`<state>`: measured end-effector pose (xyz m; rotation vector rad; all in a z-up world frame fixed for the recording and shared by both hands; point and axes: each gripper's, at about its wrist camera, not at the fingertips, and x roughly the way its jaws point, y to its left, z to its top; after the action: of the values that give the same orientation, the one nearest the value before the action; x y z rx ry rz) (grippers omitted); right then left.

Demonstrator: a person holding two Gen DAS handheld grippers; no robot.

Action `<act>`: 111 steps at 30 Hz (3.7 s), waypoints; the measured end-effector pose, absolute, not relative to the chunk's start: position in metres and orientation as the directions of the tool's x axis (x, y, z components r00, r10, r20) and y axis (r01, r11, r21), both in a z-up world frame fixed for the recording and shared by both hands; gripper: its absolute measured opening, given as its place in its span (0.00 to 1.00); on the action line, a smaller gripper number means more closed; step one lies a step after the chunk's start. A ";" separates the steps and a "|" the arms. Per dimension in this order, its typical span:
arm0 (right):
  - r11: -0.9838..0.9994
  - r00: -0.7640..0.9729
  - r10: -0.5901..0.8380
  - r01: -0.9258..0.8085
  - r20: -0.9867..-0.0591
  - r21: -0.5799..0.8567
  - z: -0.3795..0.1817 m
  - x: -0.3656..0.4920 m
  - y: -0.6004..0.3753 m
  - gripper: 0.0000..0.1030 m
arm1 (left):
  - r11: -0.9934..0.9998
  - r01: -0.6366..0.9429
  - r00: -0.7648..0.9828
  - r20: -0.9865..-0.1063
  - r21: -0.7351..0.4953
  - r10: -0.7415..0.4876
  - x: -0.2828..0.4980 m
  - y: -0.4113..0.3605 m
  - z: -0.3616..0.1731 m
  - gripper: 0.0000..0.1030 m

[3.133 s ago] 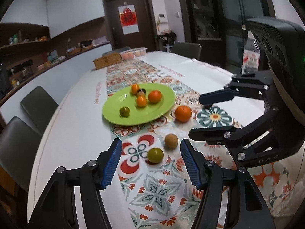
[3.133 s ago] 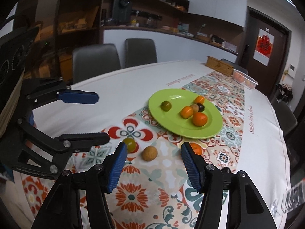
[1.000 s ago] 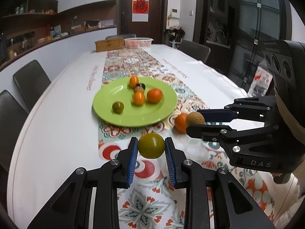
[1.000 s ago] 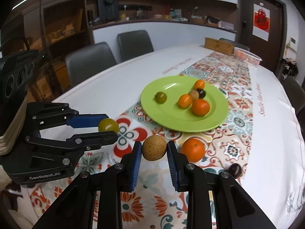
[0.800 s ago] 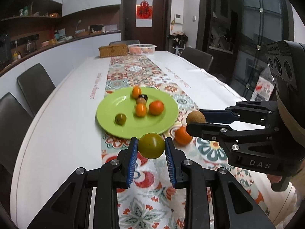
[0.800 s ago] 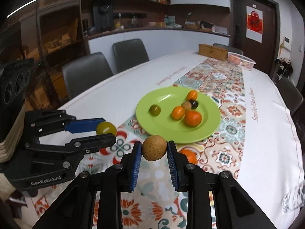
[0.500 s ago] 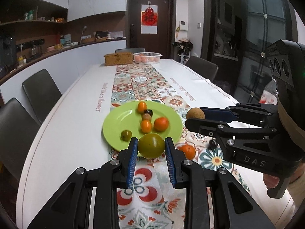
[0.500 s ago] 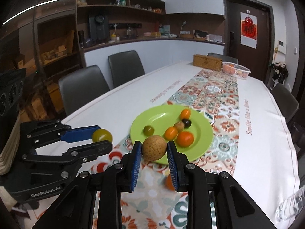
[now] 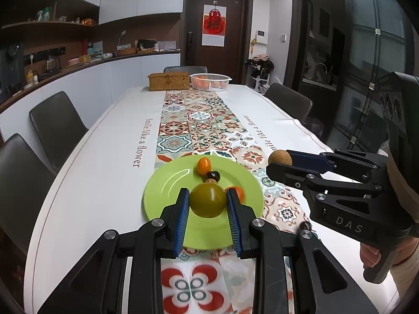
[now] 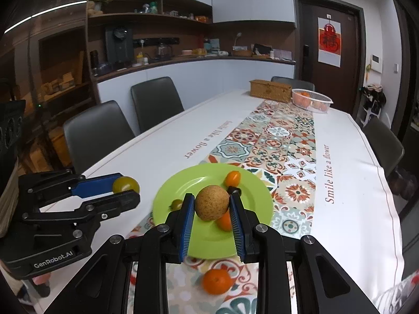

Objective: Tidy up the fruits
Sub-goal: 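Carry the yellow-green fruit and kiwi over the green plate with both tools, then lower both fruits onto the plate and open both tools, then move both open tools back toward the last mandarin and dark plum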

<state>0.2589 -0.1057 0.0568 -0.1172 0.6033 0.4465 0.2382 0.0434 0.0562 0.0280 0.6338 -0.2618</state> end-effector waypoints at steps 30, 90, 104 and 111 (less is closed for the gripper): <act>0.902 0.585 0.252 -0.430 -0.771 -0.031 -0.015 0.373 -0.087 0.28 | 0.970 0.222 0.620 -0.754 -0.097 -0.217 0.364 0.047 -0.020 0.30; 0.949 0.767 0.235 -0.313 -0.597 -0.028 0.046 0.169 -0.197 0.58 | 0.941 0.337 0.763 -0.596 0.039 -0.249 0.158 -0.034 0.048 0.73; 0.950 0.725 0.226 -0.312 -0.650 -0.018 0.006 0.182 -0.211 0.58 | 0.928 0.372 0.703 -0.654 0.003 -0.280 0.181 -0.049 0.001 0.73; 0.948 0.683 0.231 -0.317 -0.693 0.004 -0.015 0.197 -0.210 0.57 | 0.929 0.368 0.664 -0.694 -0.018 -0.277 0.198 -0.048 -0.021 0.73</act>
<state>0.1971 -0.2103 -0.0147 -0.1200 0.7597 0.3083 0.1981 -0.0485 -0.0212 0.1281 0.7618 -0.3654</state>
